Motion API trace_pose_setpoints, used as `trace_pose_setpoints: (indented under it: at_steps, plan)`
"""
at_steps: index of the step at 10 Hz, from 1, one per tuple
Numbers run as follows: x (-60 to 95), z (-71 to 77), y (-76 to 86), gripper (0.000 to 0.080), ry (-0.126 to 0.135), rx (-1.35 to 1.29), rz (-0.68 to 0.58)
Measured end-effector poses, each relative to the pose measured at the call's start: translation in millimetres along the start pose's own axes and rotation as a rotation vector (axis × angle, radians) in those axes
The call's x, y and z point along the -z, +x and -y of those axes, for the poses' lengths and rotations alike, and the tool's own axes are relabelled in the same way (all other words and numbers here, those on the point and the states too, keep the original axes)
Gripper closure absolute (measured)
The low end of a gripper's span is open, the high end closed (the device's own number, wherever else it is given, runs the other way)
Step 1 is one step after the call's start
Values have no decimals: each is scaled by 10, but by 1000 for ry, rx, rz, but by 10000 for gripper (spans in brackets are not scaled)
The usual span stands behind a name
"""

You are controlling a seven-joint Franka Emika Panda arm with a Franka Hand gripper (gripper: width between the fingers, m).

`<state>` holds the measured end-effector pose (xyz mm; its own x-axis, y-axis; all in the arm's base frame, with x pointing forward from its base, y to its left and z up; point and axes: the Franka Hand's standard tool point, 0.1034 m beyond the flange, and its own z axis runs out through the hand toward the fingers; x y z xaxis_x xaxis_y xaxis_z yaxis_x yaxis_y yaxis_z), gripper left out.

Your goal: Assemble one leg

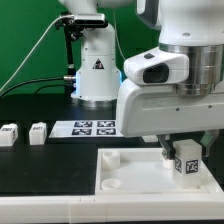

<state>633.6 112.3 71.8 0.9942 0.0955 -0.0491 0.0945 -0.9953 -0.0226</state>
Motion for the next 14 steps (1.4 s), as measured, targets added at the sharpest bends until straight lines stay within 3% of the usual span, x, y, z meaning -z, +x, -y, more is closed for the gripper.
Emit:
trace_pose_setpoints:
  at_steps: [1, 2, 4, 5, 6, 11, 13, 14]
  plan:
    - [0, -1, 0, 509, 0, -26, 0]
    - [0, -1, 0, 509, 0, -21, 0]
    - [-3, 14, 8, 509, 30, -355, -5]
    - [-1, -25, 5, 508, 23, -481, -4]
    - [3, -69, -2, 508, 11, -602, -5]
    - [21, -347, -138, 490, -109, -1039, 7]
    - [17, -362, -140, 486, -113, -1035, 6]
    - [15, -358, -138, 347, -113, -1035, 6]
